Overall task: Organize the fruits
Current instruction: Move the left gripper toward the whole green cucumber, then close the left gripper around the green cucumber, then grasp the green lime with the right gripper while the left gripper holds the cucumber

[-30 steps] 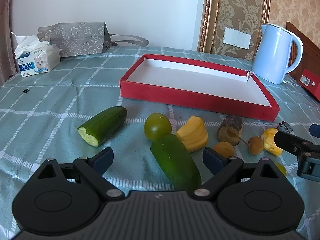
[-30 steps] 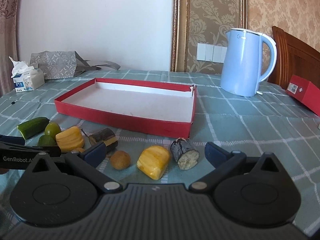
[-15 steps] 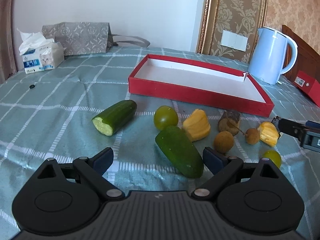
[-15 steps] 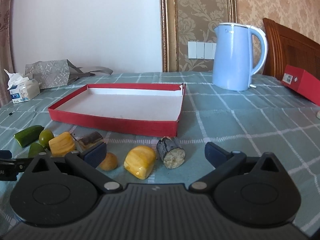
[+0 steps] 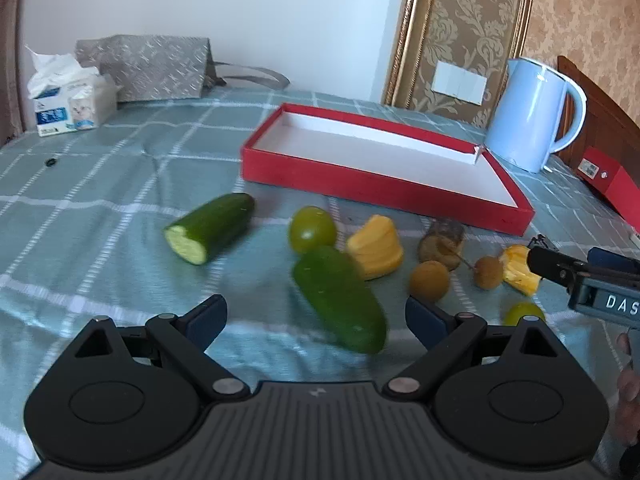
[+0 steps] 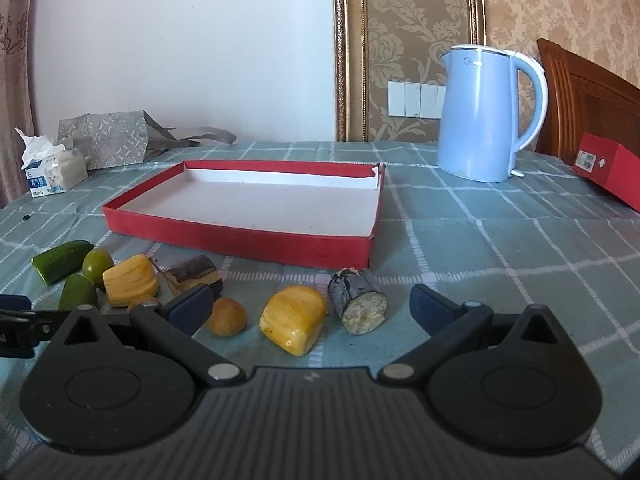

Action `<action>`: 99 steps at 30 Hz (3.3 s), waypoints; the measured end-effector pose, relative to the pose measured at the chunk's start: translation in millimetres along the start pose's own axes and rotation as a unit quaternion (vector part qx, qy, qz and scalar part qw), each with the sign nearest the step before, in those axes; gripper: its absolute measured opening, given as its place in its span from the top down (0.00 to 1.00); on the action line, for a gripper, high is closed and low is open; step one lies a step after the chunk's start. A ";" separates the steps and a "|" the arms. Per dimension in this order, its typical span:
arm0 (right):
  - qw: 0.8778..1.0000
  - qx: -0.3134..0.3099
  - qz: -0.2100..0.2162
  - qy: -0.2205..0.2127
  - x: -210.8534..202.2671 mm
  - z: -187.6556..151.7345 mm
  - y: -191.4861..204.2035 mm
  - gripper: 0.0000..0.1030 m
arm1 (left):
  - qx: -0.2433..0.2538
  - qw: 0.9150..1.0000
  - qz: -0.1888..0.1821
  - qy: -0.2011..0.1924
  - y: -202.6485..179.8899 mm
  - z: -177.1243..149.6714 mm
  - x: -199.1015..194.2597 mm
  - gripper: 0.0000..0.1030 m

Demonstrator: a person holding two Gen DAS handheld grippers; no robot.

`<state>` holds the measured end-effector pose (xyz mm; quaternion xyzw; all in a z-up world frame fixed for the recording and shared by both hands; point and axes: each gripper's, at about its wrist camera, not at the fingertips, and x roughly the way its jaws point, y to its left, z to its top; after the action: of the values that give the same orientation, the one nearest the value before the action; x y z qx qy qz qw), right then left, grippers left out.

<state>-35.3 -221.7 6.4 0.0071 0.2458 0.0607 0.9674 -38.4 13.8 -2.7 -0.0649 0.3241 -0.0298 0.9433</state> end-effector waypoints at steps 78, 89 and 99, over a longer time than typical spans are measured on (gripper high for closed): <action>0.983 -0.082 0.131 0.095 3.8 -18.3 33.5 0.67 | 0.004 0.999 0.022 -0.025 -10.4 4.0 14.2 0.62; 0.984 -0.057 0.142 0.092 3.1 -17.1 24.7 0.68 | 0.001 1.000 -0.009 -0.028 -10.1 3.0 9.0 0.69; 0.985 -0.059 0.137 0.087 2.3 -18.2 23.8 0.69 | 0.006 0.999 -0.004 -0.036 -12.8 1.3 6.0 0.69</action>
<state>-44.7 -198.1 -9.6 -0.0216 0.3217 0.2078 0.9235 -33.1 0.6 -3.5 -0.0616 0.2896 -0.0328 0.9546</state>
